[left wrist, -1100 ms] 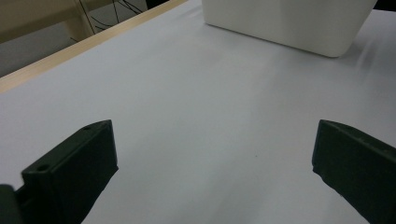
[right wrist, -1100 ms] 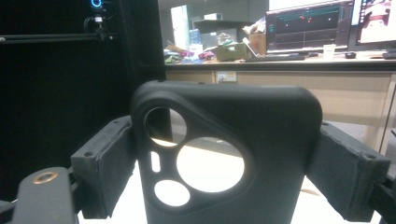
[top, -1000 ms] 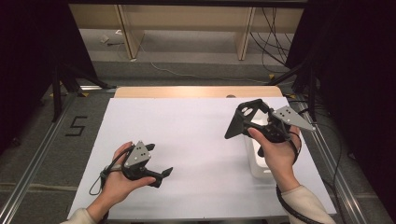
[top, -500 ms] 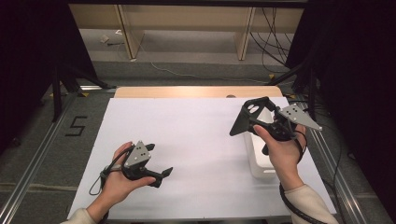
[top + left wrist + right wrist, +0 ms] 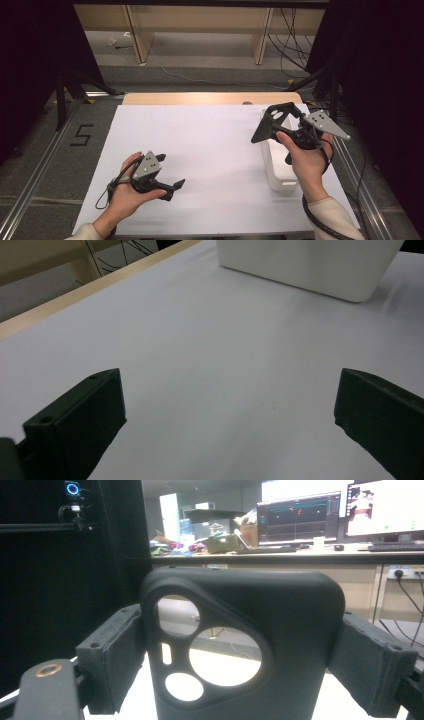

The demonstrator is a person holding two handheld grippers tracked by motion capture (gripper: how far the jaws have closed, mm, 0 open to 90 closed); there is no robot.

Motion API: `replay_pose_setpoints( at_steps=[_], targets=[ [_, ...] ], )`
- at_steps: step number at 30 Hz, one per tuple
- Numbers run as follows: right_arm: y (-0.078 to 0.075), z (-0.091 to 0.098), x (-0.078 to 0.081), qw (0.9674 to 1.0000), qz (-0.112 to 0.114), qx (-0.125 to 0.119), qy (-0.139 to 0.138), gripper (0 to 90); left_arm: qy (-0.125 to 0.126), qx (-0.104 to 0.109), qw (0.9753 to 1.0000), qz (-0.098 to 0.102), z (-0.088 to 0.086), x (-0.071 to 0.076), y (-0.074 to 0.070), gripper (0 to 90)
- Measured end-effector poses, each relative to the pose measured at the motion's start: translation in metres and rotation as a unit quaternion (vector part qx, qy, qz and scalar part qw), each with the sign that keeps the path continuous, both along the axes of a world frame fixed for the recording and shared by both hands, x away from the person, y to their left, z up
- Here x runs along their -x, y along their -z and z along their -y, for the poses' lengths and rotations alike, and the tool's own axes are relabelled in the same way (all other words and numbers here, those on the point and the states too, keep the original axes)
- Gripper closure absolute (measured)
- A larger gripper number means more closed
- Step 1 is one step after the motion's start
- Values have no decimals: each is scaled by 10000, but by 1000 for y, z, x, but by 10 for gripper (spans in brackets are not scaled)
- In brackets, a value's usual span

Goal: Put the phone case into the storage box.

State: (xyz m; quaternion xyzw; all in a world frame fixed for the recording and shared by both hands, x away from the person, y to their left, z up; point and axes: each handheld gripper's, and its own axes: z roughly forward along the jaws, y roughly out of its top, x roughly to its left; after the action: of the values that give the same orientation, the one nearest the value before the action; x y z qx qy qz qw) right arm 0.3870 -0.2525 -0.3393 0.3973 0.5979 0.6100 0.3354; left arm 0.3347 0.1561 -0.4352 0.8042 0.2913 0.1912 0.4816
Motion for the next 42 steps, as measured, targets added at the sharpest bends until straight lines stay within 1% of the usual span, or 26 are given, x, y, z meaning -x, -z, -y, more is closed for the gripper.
replay_pose_setpoints(
  at_steps=[11, 23, 42],
  targets=[
    [-1, 9, -2, 9998, 17, -3, 179, 158, 3, 3, 10000, 1, 0, 0, 0, 0],
    [-2, 17, -3, 9992, 30, 67, 384, 159, 2, 8, 10000, -2, 0, 0, 0, 0],
    [0, 26, -6, 9980, -34, 139, 609, 159, -6, 13, 10000, -1, 0, 0, 0, 0]
  ],
)
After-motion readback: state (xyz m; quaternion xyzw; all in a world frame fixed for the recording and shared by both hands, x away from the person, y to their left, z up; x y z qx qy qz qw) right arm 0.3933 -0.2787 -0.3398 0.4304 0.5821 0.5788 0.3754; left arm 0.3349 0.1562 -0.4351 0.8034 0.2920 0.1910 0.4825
